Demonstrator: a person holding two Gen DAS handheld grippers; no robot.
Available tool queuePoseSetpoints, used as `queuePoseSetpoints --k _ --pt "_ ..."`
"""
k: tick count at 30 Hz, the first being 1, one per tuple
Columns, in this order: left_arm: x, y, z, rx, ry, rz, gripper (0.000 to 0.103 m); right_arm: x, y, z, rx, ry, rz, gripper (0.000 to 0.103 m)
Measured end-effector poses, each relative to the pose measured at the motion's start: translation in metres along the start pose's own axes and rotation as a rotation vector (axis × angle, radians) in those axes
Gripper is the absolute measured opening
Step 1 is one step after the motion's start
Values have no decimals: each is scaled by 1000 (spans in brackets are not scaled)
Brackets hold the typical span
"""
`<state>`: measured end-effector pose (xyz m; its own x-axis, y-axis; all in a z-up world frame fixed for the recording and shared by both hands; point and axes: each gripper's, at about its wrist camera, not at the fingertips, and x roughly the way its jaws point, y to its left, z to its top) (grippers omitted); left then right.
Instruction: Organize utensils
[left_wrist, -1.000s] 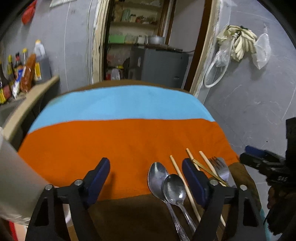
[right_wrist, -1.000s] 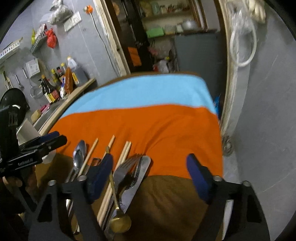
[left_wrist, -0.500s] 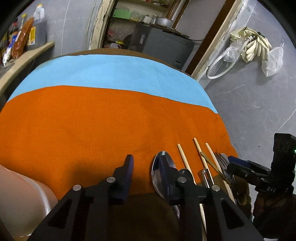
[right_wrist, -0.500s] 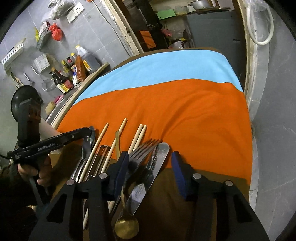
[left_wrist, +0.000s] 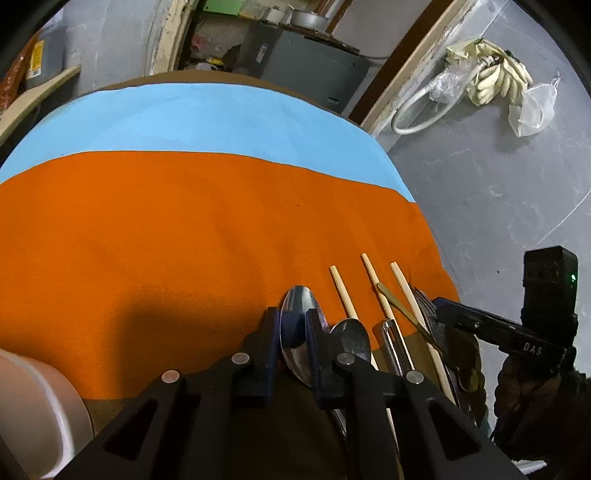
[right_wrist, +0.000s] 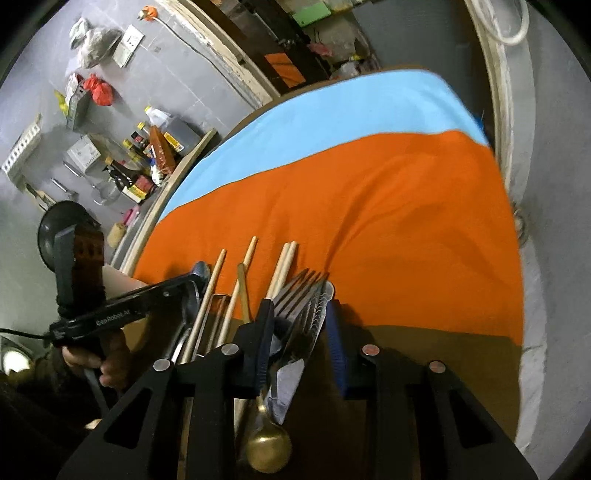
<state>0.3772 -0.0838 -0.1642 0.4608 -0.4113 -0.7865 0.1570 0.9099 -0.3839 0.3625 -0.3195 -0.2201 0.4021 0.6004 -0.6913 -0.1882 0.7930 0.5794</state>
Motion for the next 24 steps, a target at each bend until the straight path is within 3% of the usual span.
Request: queuePoseSetpoints --k 6,10,24 --pt "3 -6 7 25 58 19 12 15 13 -7 -6 37 4 16" --pt "-2 -7 8 -16 63 36 7 10 13 -12 33 27 -2 10" --pt "-24 -14 -1 -33 31 75 3 8 -10 -7 176 -18 55 9"
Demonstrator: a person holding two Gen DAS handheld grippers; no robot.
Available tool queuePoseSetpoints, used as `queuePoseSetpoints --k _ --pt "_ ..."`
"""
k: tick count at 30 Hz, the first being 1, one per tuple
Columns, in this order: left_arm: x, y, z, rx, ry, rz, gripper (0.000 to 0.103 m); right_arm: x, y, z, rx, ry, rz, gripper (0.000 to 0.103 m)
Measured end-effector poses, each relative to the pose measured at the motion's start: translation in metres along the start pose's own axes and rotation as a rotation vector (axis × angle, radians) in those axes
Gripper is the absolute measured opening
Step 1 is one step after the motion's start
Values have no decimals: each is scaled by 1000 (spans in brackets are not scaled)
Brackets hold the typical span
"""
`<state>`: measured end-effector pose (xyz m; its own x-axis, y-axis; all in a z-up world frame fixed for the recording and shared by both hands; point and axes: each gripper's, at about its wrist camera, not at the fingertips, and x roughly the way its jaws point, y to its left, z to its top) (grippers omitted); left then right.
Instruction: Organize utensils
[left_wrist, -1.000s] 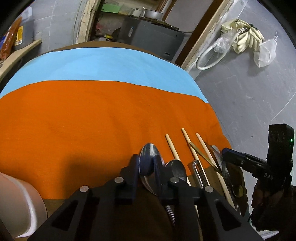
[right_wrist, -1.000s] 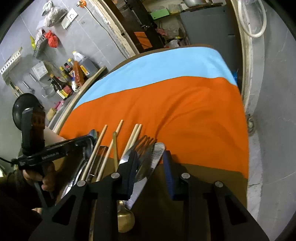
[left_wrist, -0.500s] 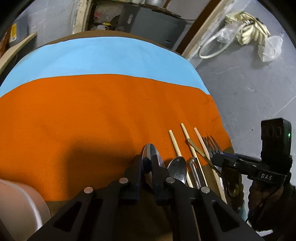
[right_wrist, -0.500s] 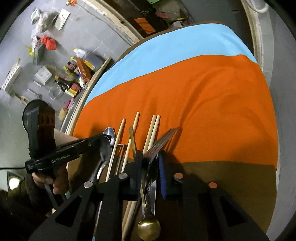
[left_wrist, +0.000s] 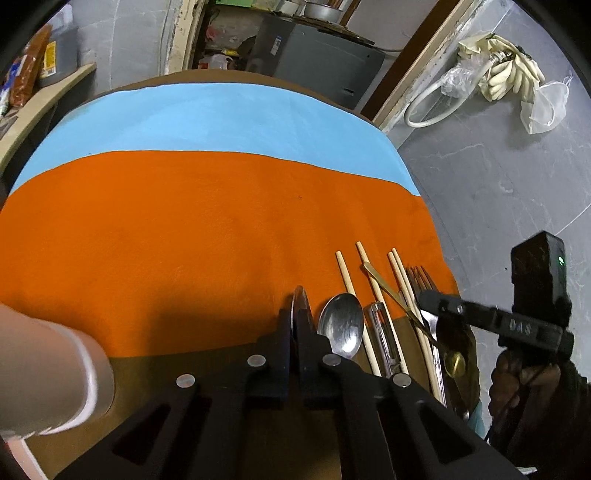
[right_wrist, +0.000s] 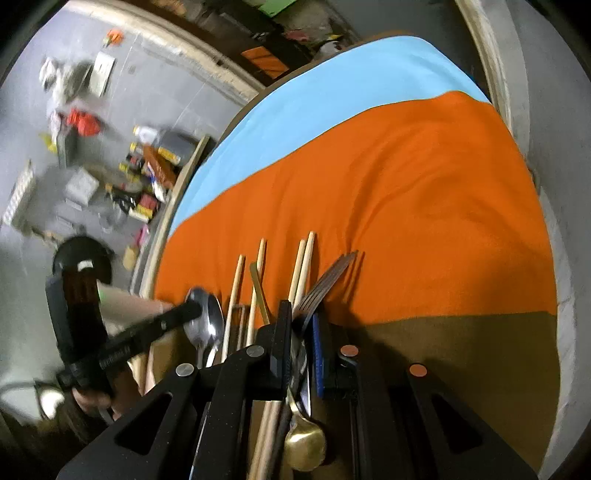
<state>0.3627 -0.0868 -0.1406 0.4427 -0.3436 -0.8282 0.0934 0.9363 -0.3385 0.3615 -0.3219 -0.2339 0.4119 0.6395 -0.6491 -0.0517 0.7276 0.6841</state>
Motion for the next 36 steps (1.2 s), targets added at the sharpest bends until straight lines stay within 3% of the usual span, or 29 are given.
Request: queuePoseSetpoints --k 6,14,18,23,28,36 --pt "-27 3 -11 -8 -73 24 2 -23 23 -12 -5 -110 -10 5" --pt "-93 -9 -24 52 -291 93 2 -79 95 -30 -153 -359 -124 3" --pt "-137 -10 -25 90 -407 85 2 -108 144 -37 -226 -489 -168 3" --pt "-193 6 -18 115 -513 51 2 -134 204 -37 -278 -612 -115 3" --pt "-248 44 -10 120 -588 77 2 -121 275 -36 -352 -715 -15 3" --pt "-325 124 -1 42 -758 244 2 -57 373 -26 -480 -777 90 3"
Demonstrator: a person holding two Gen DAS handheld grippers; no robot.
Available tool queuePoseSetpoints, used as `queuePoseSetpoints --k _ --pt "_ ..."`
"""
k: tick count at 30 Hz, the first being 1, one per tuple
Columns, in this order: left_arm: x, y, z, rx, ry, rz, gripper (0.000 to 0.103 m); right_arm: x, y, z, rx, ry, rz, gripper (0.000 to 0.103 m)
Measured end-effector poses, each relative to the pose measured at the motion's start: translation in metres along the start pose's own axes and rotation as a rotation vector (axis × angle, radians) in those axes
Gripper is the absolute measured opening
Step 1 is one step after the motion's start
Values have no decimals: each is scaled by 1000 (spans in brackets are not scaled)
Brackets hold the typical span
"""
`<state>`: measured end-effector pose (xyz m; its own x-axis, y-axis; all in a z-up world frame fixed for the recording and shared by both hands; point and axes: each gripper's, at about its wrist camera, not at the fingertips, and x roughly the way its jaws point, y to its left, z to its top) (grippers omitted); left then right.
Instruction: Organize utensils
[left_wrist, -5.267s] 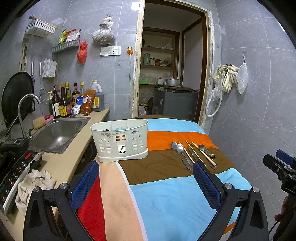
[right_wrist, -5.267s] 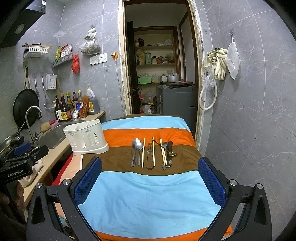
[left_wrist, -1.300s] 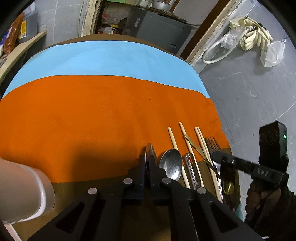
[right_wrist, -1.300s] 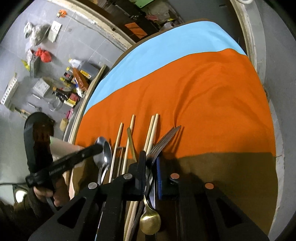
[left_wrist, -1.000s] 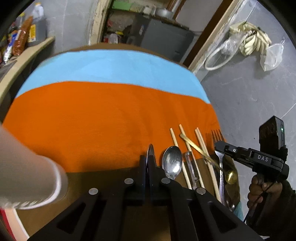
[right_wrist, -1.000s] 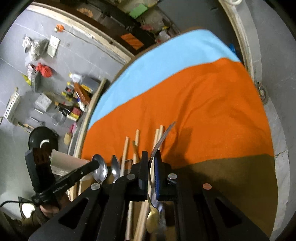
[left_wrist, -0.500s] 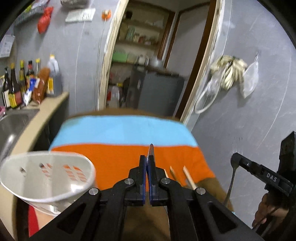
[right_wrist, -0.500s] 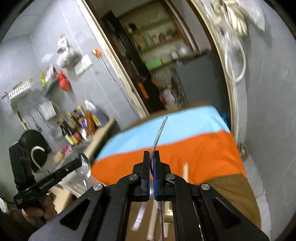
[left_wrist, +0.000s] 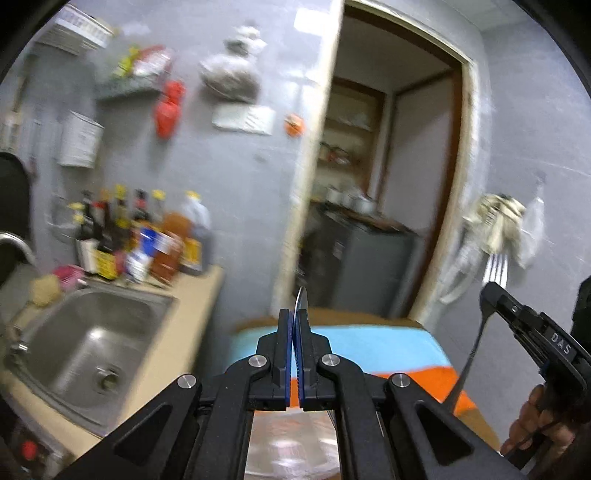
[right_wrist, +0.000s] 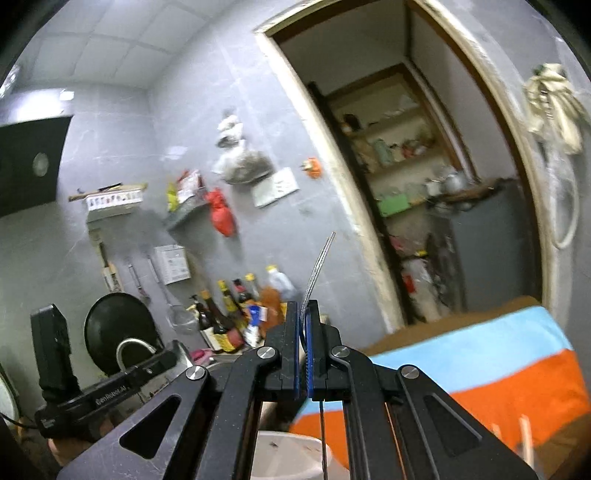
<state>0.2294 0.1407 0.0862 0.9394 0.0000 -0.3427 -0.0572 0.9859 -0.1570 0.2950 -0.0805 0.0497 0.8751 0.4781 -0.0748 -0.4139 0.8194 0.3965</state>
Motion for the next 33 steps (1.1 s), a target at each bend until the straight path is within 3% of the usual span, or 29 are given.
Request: queuePoseSetpoints --k 5,8,15,22,25,30,32,33 --pt "5 35 3 27 -72 137 2 33 17 -29 -24 19 13 3" --pt "18 43 -6 45 -88 167 2 44 16 -51 -29 54 13 3" --pt "43 39 -38 108 -75 174 2 55 9 -90 -72 145 -27 3" --pt "58 33 -66 135 -28 176 3 53 -6 -105 -53 206 -55 3" --pt "59 34 -69 126 9 150 3 50 -9 -109 -38 236 -55 4" --pt "57 46 -69 6 96 28 5 42 -11 -111 -25 269 -66 5" --pt "55 49 -69 -25 119 -9 10 35 -12 -107 -20 265 -69 13" --pt "55 49 -71 -34 124 -23 18 32 -13 -105 -16 262 -69 20"
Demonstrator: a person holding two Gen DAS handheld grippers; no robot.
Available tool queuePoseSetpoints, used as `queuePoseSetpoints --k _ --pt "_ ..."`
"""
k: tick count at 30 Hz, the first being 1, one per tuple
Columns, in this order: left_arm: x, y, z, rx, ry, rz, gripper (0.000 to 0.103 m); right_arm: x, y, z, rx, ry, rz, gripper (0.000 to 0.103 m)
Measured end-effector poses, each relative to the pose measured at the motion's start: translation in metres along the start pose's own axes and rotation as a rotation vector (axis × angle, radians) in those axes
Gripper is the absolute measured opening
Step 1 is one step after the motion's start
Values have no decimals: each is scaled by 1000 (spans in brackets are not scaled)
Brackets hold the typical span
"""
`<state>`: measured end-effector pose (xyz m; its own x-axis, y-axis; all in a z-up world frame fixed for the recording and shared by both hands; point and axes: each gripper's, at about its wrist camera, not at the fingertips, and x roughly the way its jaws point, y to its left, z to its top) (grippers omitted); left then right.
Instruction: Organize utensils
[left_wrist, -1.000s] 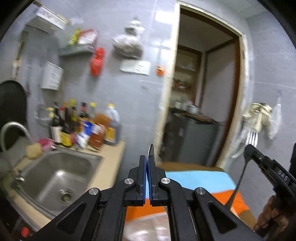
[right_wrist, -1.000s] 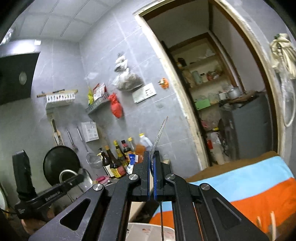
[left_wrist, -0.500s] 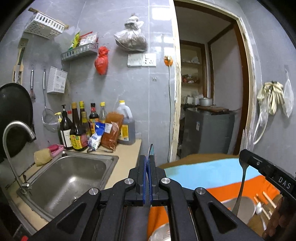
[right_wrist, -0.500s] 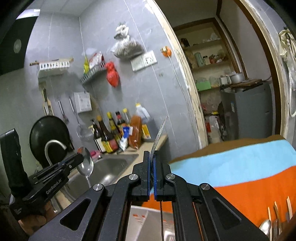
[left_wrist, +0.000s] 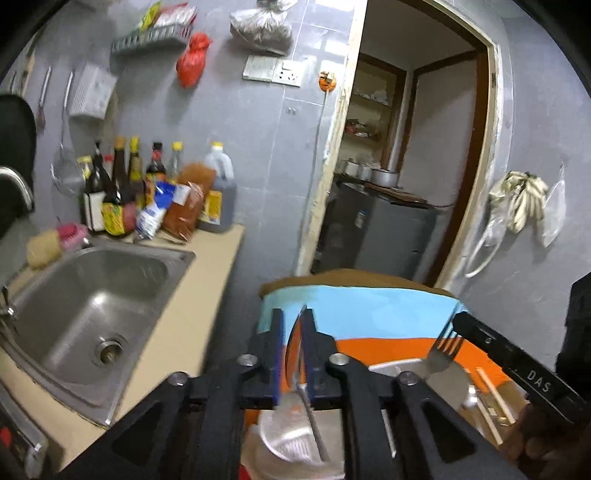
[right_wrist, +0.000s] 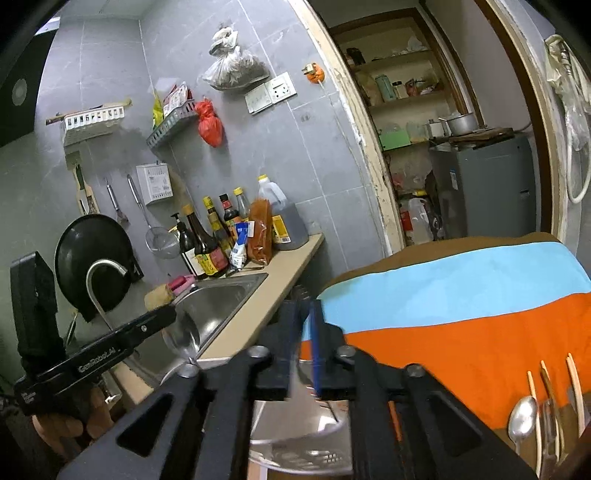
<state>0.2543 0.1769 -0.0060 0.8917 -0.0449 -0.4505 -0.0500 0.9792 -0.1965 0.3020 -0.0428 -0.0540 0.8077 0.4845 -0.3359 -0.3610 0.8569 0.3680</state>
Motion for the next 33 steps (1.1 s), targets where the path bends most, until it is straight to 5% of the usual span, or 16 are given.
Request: queuePoseSetpoints --k 5,8,16,19,23,33 --pt "-10 -1 1 -74 1 -57 46 -21 -3 12 9 -23 -16 27" --pt "-16 -10 8 -65 -7 -67 48 -41 -5 24 -3 -59 -41 42" --pt "-39 -61 25 4 -90 -107 79 -106 -22 55 -72 -172 -167 83" --pt "-46 -88 27 40 -131 -113 89 -129 -30 65 -111 -208 -229 90" --pt "-54 -117 26 50 -195 -100 101 -155 -42 77 -159 -229 -299 93" --pt "-46 -190 1 173 -198 -110 102 -194 -106 81 -151 -198 -392 95"
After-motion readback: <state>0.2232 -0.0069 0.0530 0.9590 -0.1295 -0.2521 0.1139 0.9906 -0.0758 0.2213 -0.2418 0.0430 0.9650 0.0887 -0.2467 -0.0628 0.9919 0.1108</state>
